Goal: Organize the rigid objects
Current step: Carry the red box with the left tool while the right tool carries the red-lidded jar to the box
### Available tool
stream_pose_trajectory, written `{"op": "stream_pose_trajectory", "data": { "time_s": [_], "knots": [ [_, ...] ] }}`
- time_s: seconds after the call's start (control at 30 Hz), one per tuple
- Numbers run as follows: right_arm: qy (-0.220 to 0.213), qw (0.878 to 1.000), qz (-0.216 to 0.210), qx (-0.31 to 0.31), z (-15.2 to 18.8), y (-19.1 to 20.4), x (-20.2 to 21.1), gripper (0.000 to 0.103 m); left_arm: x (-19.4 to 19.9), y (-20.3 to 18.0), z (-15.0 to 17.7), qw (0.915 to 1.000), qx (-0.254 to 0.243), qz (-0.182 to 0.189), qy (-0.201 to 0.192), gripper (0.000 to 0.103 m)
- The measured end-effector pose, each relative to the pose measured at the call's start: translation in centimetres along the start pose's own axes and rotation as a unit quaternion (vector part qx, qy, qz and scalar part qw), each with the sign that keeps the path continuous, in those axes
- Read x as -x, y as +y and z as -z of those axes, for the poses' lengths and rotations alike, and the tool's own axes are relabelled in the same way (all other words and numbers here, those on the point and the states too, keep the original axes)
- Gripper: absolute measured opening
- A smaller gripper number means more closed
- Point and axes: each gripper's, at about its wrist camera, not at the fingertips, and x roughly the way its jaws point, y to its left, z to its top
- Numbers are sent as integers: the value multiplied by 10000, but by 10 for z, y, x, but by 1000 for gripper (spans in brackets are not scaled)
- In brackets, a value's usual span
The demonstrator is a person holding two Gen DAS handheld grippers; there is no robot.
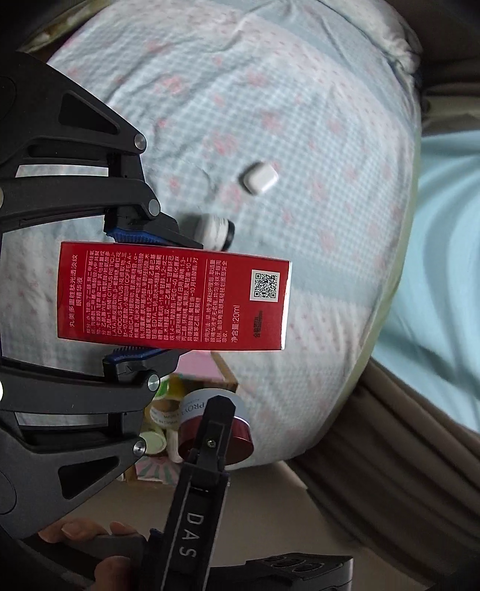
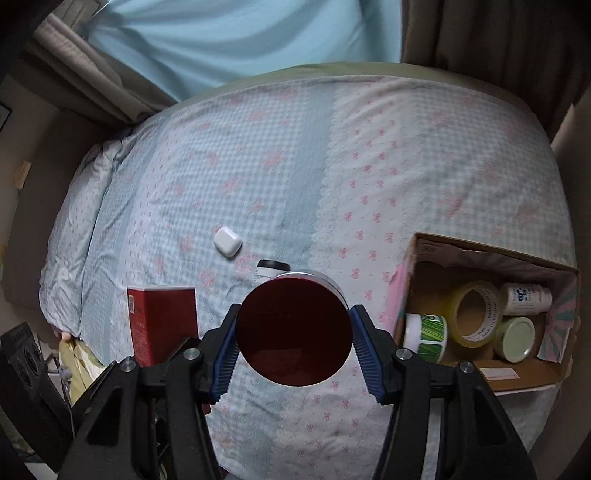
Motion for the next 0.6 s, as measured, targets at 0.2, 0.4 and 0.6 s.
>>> {"op": "stream_pose_trajectory", "data": {
  "time_s": [0.2,0.4,0.6],
  "knots": [
    [-291,9963,323,-738,15,-90,43,53,-18,-91,-14,9962,-674,522,184,38],
    [-344,9859,660,-1496,41,-188,69,53,-56,-171,-7,9889,-1123,819,526,38],
    [-222,9774,788,-1951,62,-262,62,53,-100,-214,11,9843,-1335,791,847,39]
  ]
}}
